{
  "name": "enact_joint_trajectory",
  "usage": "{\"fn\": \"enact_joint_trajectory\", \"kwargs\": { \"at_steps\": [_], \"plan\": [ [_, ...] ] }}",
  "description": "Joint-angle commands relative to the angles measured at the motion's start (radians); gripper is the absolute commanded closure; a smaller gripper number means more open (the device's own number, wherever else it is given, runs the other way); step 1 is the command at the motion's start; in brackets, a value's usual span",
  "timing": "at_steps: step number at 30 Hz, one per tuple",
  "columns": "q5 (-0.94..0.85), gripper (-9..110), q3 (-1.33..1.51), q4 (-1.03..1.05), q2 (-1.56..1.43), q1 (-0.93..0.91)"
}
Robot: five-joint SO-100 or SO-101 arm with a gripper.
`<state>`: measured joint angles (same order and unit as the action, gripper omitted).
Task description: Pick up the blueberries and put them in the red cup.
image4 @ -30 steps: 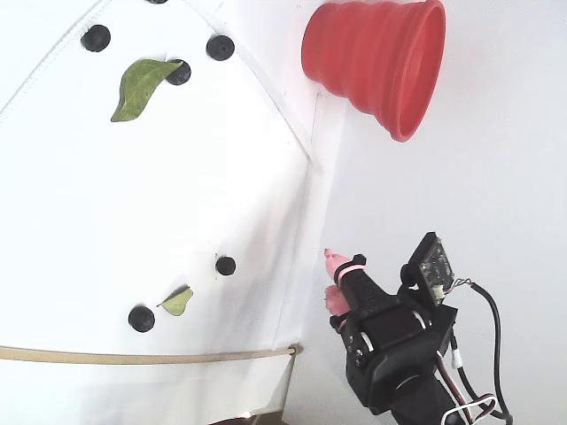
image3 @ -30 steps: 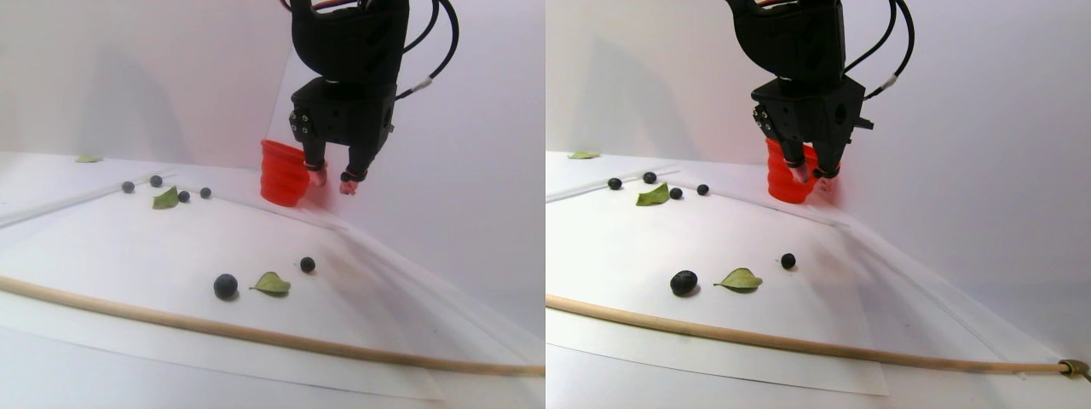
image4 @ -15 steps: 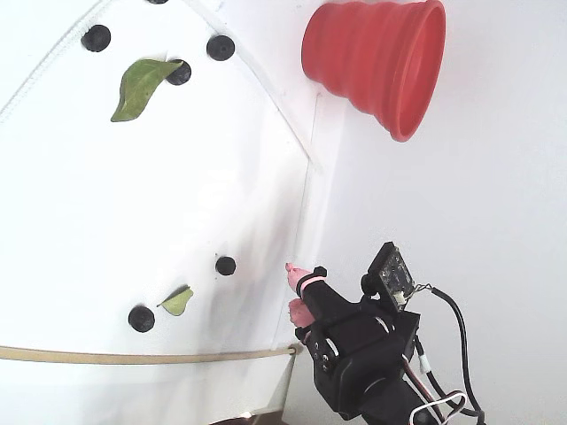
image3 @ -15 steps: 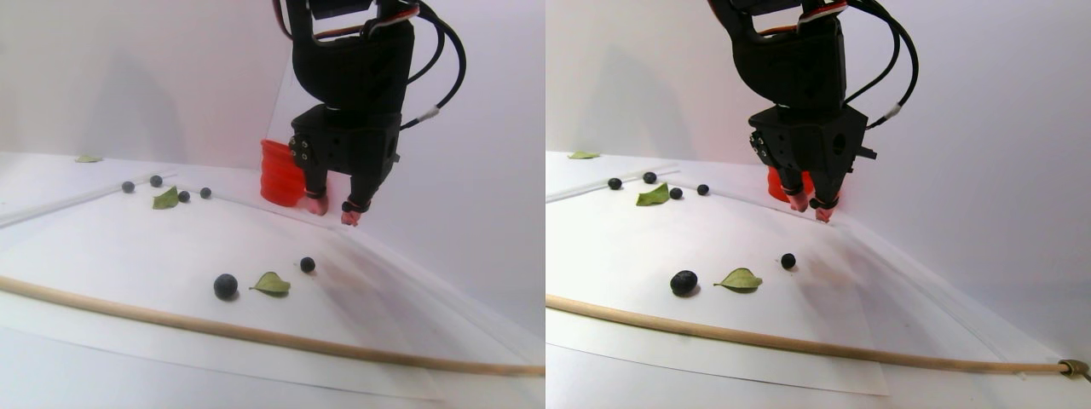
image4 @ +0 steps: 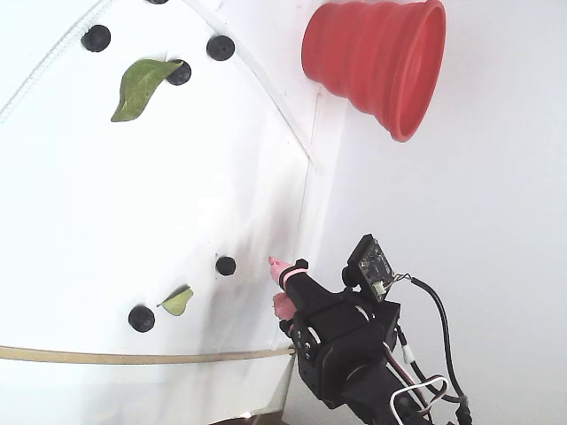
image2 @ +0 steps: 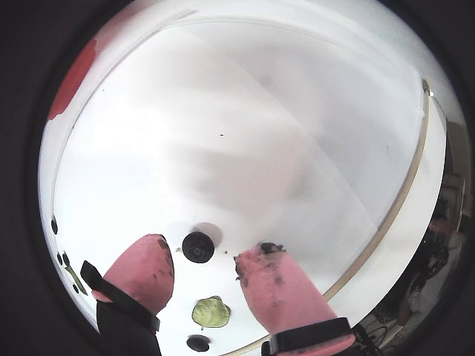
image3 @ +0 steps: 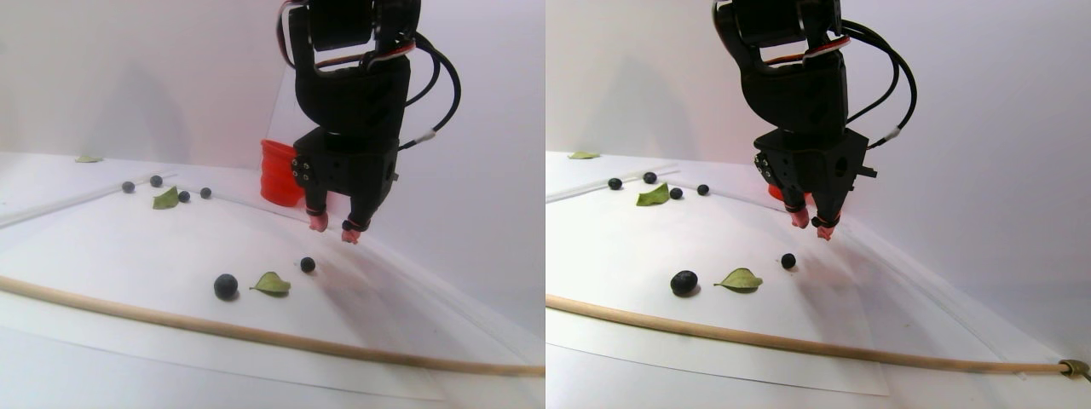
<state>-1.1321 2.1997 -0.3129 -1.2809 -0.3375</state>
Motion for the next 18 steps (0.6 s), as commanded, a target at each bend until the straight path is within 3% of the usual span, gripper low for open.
{"fn": "enact_joint_trajectory", "kwargs": {
  "at_steps": [1, 18],
  "plan": [
    [0.009, 84, -0.049, -0.02, -0.003, -0.009],
    [-0.008, 84, -0.055, -0.078, 0.084, 0.037]
  ]
}}
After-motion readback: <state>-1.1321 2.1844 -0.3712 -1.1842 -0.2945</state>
